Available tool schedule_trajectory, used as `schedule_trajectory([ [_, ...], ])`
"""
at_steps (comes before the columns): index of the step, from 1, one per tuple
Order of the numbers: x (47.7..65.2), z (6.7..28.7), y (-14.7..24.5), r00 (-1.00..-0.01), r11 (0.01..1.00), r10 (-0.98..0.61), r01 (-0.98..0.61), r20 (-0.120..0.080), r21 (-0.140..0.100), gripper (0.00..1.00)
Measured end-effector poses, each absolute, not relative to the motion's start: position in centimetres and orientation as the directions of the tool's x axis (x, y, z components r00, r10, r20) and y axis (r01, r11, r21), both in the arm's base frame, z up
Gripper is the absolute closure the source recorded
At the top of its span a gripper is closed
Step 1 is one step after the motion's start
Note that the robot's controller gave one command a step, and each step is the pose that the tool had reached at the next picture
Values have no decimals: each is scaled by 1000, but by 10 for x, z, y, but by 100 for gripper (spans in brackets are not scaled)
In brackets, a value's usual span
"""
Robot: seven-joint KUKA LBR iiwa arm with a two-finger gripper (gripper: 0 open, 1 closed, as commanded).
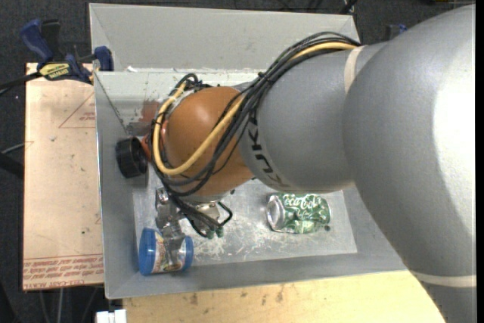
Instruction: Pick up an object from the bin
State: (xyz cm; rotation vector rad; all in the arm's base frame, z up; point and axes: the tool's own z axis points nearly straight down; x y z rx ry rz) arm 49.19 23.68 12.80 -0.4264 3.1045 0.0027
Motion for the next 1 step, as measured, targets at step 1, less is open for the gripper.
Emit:
schedule_trajectory([
  [1, 491, 172, 232, -968, 968, -249, -249, 0, 1, 100],
])
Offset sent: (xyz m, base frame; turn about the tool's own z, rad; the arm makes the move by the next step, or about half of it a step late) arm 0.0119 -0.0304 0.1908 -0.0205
